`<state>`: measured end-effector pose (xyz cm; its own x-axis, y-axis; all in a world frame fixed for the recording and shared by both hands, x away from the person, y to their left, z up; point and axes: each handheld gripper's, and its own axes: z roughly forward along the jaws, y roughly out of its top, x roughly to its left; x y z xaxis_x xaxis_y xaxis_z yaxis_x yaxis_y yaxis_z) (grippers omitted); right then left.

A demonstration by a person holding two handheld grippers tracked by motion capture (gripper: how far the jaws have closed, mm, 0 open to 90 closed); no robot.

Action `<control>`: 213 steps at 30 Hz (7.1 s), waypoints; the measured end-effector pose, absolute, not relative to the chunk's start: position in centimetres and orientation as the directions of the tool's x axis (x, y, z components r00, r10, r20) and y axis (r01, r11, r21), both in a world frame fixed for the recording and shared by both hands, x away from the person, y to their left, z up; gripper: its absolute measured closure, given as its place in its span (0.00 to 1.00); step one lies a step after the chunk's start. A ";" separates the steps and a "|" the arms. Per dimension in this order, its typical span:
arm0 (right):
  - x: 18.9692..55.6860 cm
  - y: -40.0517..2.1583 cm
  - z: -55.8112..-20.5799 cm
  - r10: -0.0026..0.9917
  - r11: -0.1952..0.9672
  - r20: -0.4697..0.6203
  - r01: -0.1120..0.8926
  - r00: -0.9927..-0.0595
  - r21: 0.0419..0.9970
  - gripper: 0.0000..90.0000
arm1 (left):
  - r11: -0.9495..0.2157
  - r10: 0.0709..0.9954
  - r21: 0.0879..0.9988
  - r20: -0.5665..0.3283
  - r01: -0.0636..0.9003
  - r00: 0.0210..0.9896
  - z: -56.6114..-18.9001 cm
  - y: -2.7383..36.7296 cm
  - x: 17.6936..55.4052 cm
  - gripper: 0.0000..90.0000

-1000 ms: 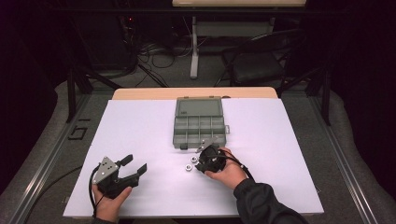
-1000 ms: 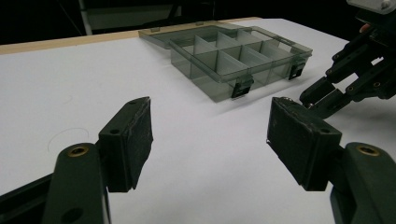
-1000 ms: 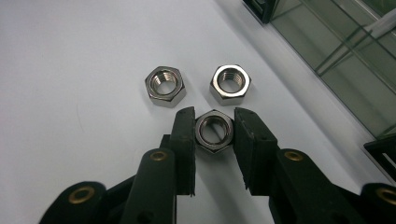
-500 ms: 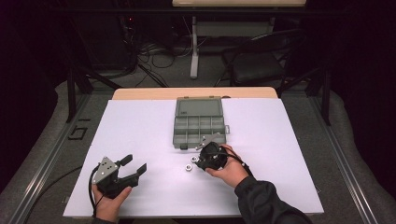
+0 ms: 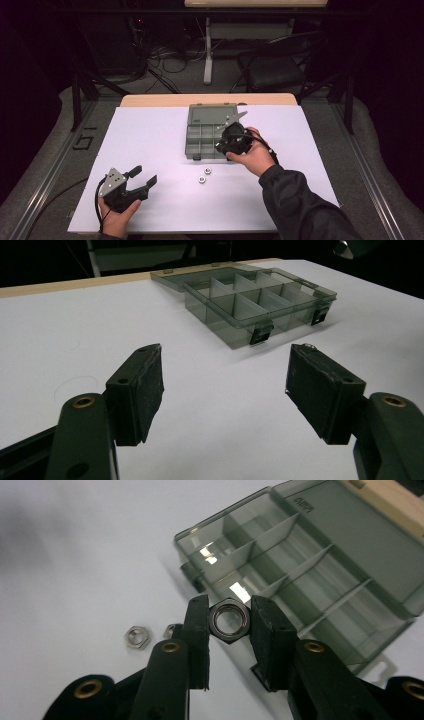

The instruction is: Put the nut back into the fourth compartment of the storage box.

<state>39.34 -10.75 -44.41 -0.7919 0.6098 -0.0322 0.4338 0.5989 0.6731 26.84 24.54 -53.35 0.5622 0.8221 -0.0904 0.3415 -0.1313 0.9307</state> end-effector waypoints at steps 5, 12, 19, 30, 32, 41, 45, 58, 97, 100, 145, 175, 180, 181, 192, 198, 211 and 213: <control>41.1 -11.6 -42.9 0.646 0.585 -0.031 0.468 -0.763 0.662 0.78 | -0.131 0.822 0.930 -0.092 0.343 0.563 -53.4 24.5 26.8 0.35; 43.0 -12.1 -41.7 0.688 0.543 -0.024 0.493 -0.725 0.679 0.78 | -0.132 0.821 0.929 -0.093 0.346 0.563 -53.4 24.5 26.9 0.35; 45.0 -12.5 -41.5 0.727 0.536 -0.027 0.541 -0.687 0.648 0.78 | -0.133 0.822 0.928 -0.093 0.347 0.563 -53.5 24.5 27.0 0.35; 49.3 -13.1 -45.2 0.808 0.437 0.019 0.621 -0.588 0.651 0.78 | -0.133 0.821 0.926 -0.097 0.354 0.562 -53.6 24.6 27.0 0.35; 49.9 -13.4 -46.1 0.817 0.463 0.002 0.660 -0.576 0.591 0.78 | -0.131 0.823 0.924 -0.100 0.358 0.559 -53.7 24.7 27.1 0.35; 50.6 -13.5 -49.1 0.838 0.451 0.003 0.696 -0.546 0.558 0.78 | -0.131 0.822 0.925 -0.099 0.356 0.560 -53.7 24.7 27.0 0.35; 50.6 -13.6 -49.8 0.847 0.447 -0.002 0.712 -0.531 0.542 0.78 | -0.133 0.821 0.926 -0.097 0.354 0.563 -53.7 24.7 27.0 0.35; 50.1 -12.9 -49.1 0.821 0.481 -0.035 0.658 -0.570 0.579 0.54 | -0.134 0.821 0.925 -0.098 0.356 0.562 -53.7 24.7 27.0 0.35; 36.7 -8.5 -48.6 0.594 0.571 0.016 0.436 -0.804 0.696 0.55 | -0.129 0.829 0.926 -0.095 0.354 0.551 -53.5 24.6 26.8 0.35; 36.0 -8.0 -49.7 0.576 0.581 0.013 0.420 -0.818 0.697 0.59 | -0.130 0.828 0.926 -0.096 0.355 0.552 -53.5 24.6 26.8 0.35; 35.6 -5.1 -54.8 0.516 0.653 0.064 0.441 -0.854 0.615 0.78 | -0.131 0.828 0.925 -0.096 0.356 0.553 -53.6 24.6 26.8 0.35; 37.5 -8.1 -45.0 0.543 0.621 -0.020 0.386 -0.839 0.682 0.78 | -0.127 0.831 0.926 -0.097 0.355 0.549 -53.5 24.7 26.8 0.35; 38.8 -9.0 -44.1 0.580 0.604 -0.027 0.407 -0.814 0.685 0.78 | -0.127 0.830 0.926 -0.096 0.354 0.550 -53.5 24.6 26.8 0.35; 39.2 -9.3 -44.0 0.593 0.585 -0.020 0.414 -0.805 0.697 0.78 | -0.128 0.830 0.927 -0.095 0.354 0.549 -53.5 24.7 26.8 0.35; 43.8 -12.2 -43.2 0.705 0.504 0.003 0.505 -0.709 0.701 0.78 | -0.125 0.829 0.927 -0.098 0.354 0.551 -53.5 24.7 26.8 0.35; 45.6 -13.2 -43.9 0.751 0.469 0.011 0.544 -0.661 0.696 0.78 | -0.126 0.829 0.927 -0.098 0.354 0.551 -53.5 24.7 26.8 0.35; 48.8 -14.7 -46.4 0.830 0.409 0.033 0.646 -0.557 0.644 0.78 | -0.126 0.829 0.926 -0.099 0.356 0.550 -53.6 24.7 26.8 0.35; 49.3 -14.5 -47.1 0.839 0.406 0.027 0.659 -0.543 0.634 0.78 | -0.127 0.829 0.926 -0.098 0.356 0.551 -53.6 24.7 26.8 0.35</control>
<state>49.27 -14.52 -47.08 -0.5431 0.8393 0.0272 0.6587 0.4057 0.6336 26.81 24.71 -53.57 0.5508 0.8288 -0.0984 0.3561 -0.1267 0.9258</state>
